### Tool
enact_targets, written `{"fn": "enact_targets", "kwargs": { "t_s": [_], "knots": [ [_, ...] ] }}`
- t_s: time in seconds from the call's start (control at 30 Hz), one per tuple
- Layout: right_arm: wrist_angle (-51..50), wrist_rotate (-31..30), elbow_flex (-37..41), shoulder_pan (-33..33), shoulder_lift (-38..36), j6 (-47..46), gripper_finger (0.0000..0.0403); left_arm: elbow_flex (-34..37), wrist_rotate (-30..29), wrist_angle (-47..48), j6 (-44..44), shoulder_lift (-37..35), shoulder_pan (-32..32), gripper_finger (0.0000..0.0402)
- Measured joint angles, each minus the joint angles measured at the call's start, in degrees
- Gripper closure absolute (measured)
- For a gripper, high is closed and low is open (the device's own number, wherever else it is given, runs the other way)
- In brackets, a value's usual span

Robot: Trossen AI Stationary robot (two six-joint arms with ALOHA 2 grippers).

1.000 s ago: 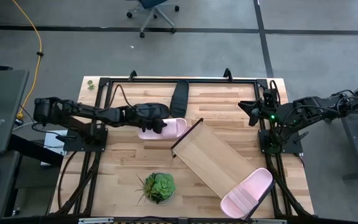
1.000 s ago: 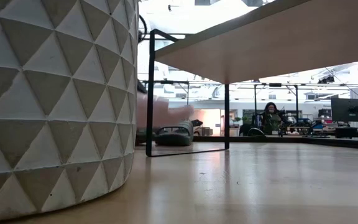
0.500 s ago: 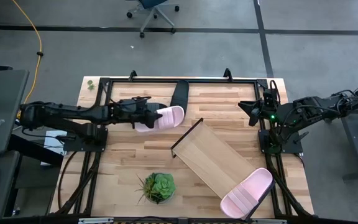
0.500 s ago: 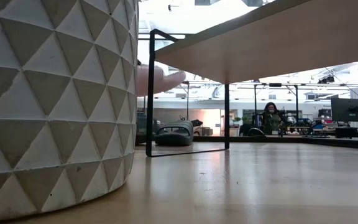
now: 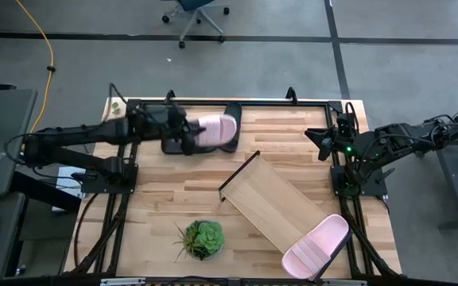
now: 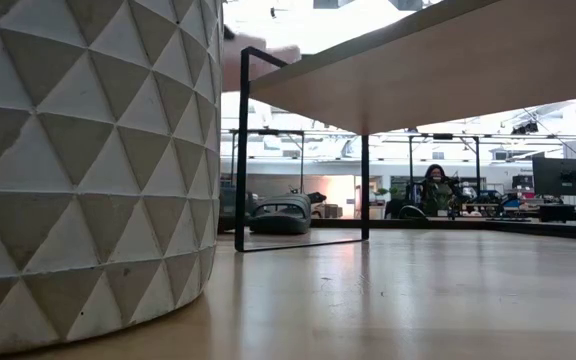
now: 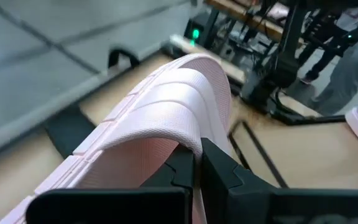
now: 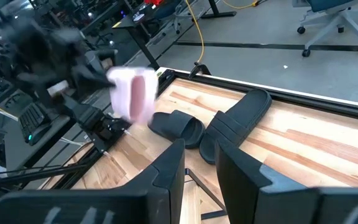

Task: Pick and place slides into the shelf
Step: Put the pink slides on the shelf

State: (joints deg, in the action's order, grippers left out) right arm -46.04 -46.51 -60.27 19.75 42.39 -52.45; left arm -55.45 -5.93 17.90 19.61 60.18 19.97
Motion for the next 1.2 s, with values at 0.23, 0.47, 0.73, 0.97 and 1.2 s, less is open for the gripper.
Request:
{"fn": "enact_targets", "kwargs": {
  "t_s": [0.23, 0.47, 0.73, 0.97, 1.2],
  "knots": [
    [0.0, 0.0, 0.0, 0.0, 0.0, 0.0, 0.0321, -11.9, 10.4, 9.5, -11.8, 2.4, 6.6, 0.0401],
    [0.0, 0.4, 0.0, 0.0, 0.0, 0.0, 0.0321, -16.5, 22.0, 10.3, -19.2, 7.5, 8.2, 0.0401],
    [0.0, 0.7, 0.0, 0.0, 0.0, -0.2, 0.0321, -24.0, 31.8, 13.5, -25.5, 15.1, 8.1, 0.0401],
    [0.0, 2.6, 0.0, 0.0, 0.0, -1.0, 0.0321, -36.8, 35.0, 24.9, -34.5, 22.8, 8.0, 0.0401],
    [-0.1, 2.6, 0.0, 0.0, 0.0, -4.1, 0.0321, -47.5, 36.1, 33.7, -42.8, 29.2, 5.2, 0.0401]
  ]
}}
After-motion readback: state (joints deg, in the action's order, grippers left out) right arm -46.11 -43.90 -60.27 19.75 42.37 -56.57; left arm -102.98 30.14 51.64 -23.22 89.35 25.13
